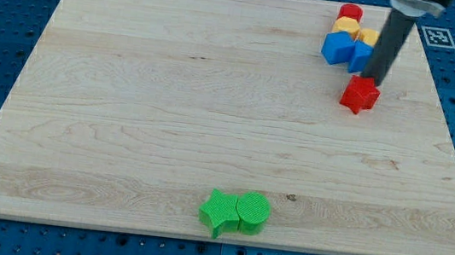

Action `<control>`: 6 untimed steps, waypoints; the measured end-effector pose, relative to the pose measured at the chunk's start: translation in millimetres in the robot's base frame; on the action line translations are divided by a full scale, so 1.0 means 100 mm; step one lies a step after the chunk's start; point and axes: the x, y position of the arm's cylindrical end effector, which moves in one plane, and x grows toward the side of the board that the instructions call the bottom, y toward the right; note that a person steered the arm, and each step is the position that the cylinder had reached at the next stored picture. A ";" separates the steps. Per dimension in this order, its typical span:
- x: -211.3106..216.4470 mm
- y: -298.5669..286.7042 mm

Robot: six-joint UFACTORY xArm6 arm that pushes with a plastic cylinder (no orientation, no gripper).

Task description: Push the red star to the center of the board

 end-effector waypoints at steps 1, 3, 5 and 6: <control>0.15 0.13; 0.39 -0.54; 0.43 -1.02; 0.43 -1.40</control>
